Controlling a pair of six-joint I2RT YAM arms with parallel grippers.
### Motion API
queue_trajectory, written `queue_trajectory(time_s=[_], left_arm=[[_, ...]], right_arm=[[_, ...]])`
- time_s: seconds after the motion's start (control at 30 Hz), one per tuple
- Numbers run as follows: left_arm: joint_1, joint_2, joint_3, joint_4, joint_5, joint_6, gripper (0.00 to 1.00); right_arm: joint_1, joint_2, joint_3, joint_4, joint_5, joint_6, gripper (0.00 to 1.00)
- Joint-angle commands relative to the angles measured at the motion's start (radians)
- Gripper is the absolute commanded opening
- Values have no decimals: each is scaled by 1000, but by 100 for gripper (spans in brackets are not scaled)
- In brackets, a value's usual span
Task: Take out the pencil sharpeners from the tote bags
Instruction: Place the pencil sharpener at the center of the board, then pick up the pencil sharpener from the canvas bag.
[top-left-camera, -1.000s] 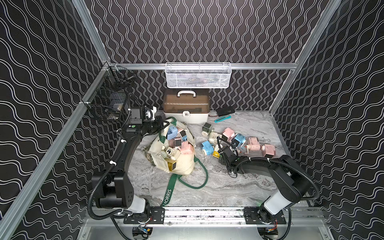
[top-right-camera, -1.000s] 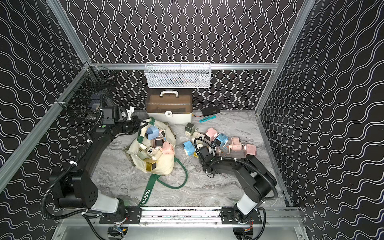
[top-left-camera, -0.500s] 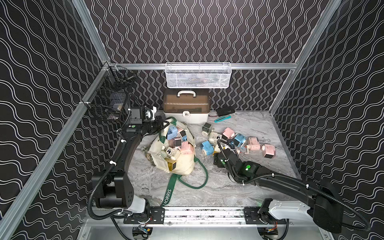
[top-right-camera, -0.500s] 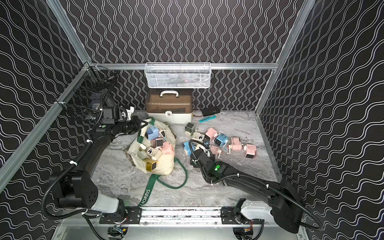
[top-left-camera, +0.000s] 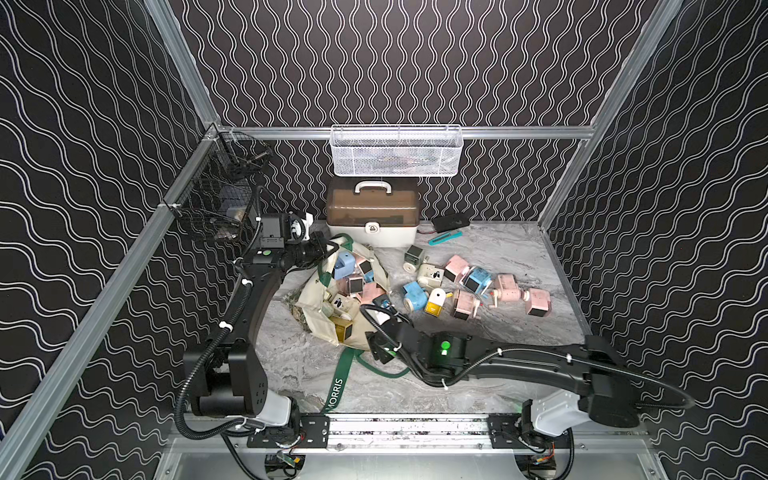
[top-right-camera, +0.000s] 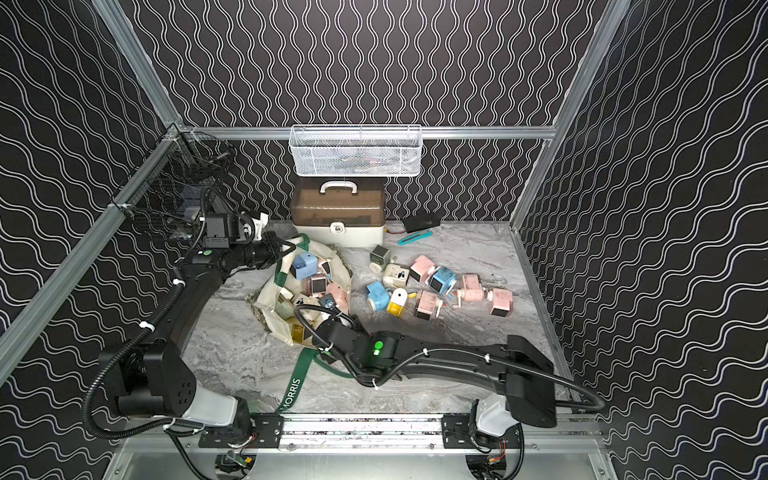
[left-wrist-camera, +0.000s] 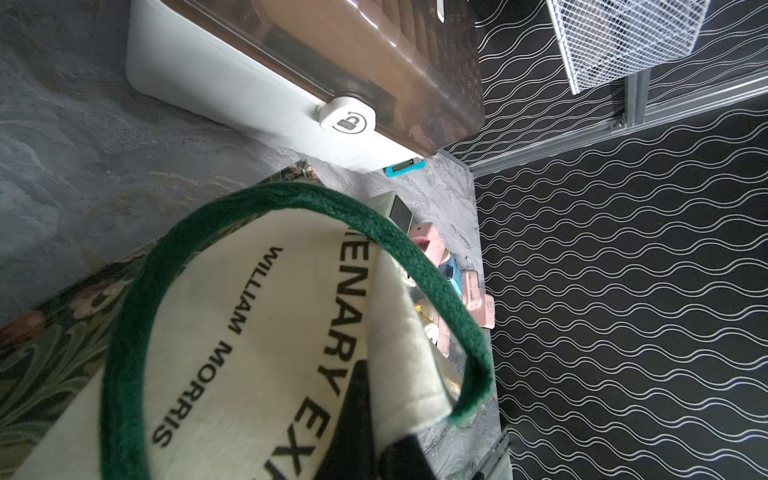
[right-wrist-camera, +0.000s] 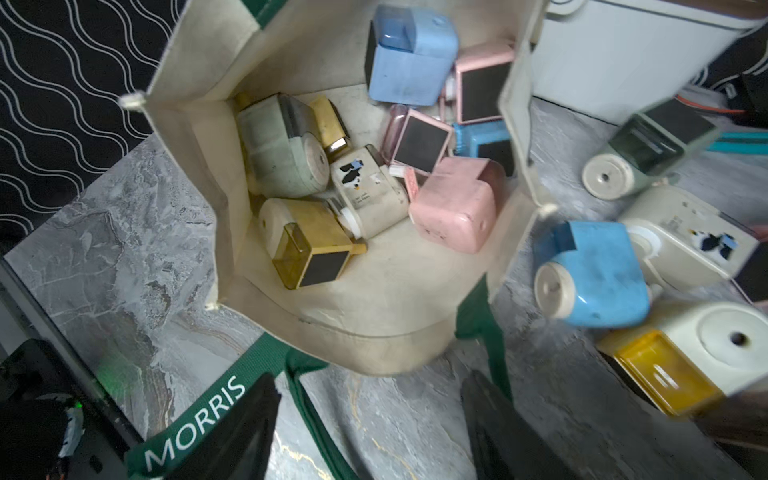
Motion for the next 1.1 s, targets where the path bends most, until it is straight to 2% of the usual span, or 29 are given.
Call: queue_trajectory(time_s=[0.0,0.13,0.33,0.53,0.9,1.07], left_arm=[[5,-12,4,24,-9,15,0],[5,-10,4,24,-8,15,0],[5,-12,3,25,-9,14,0],[5,-10,4,24,-9,13,0],[7,-10,5,25,-9,14,0],[7,-10,5,26,-9,13,0]], right_arm=[[-1,97,72,4,-18,-54,72],[-14,230,170,-12,12,-53,71],[-113,373,257,-36,22,-33,69],[-166,478,310,-14,18,-25,79],[-193,622,452,-107,276,50,86],[-187,636,446,-68,298,22,88]])
